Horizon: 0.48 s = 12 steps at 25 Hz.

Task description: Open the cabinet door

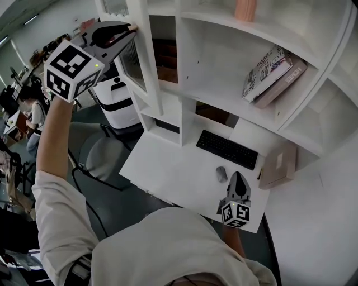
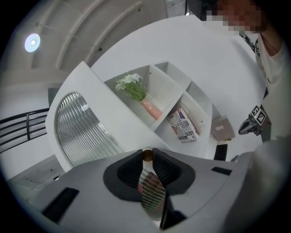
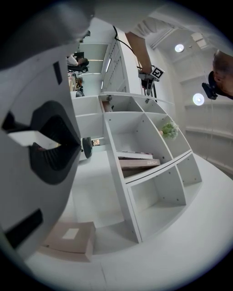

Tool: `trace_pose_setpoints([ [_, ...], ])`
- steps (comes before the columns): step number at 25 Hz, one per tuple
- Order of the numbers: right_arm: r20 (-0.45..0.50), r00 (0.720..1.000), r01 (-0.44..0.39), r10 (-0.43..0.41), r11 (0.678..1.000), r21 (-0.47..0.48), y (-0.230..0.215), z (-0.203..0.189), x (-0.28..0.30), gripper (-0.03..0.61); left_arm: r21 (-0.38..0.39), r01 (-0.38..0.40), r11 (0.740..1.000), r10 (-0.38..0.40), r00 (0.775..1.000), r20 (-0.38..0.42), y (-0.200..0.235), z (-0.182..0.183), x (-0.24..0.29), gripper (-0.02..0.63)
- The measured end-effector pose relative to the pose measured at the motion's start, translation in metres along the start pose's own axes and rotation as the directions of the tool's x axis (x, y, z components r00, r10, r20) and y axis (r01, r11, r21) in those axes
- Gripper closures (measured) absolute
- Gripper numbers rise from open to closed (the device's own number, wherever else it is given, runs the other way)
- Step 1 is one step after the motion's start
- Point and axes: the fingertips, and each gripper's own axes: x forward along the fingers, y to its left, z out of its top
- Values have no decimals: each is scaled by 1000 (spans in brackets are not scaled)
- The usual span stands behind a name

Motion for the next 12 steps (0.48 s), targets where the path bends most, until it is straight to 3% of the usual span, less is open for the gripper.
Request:
trace_pose_setpoints([
  [12,-7,999,-53,53,999,1,16,-3,14,575,60,33,998,-29,997,-76,2,-8,-32,543],
])
